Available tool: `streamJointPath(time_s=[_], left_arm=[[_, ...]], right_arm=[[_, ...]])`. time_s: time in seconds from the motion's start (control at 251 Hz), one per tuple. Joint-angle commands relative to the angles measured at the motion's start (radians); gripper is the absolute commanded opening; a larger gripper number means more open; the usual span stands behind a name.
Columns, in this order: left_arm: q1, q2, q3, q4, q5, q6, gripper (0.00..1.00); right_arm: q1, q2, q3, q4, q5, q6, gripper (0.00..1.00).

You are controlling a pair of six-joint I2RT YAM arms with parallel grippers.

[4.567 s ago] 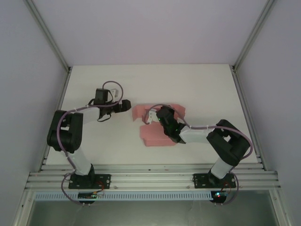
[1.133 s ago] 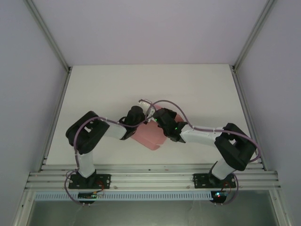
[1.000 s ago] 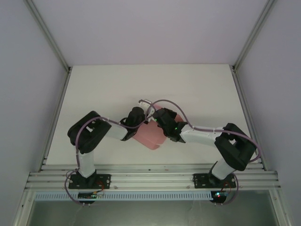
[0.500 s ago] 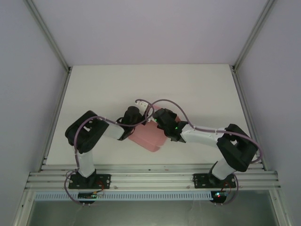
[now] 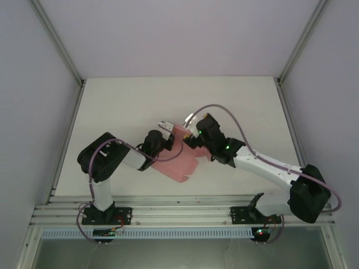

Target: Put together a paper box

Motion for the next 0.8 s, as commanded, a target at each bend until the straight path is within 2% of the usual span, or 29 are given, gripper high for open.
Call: streamJointPath(time_s=[0.0, 0.128, 0.455, 0.667, 0.798], left_arm=[[0.002, 0.022, -0.023, 0.025, -0.009, -0.004, 0.05], [0.001, 0.026, -0.031, 0.052, -0.005, -0.012, 0.07], [0.002, 0.018, -0.051, 0.061, 0.014, -0.013, 0.11], [0.002, 0.005, -0.051, 0.046, 0.03, -0.019, 0.16], [0.001, -0.004, -0.042, 0.017, 0.038, -0.019, 0.13]], right_arm=[[-0.08, 0.012, 0.073, 0.015, -0.065, 0.183, 0.98], [-0.141, 0.123, 0.155, -0.05, -0.081, 0.271, 0.99], [-0.136, 0.384, 0.279, -0.134, -0.114, 0.249, 0.98], [-0.041, 0.468, 0.242, -0.155, -0.063, 0.183, 0.97], [-0.002, 0.51, 0.221, -0.165, -0.002, 0.177, 0.97]])
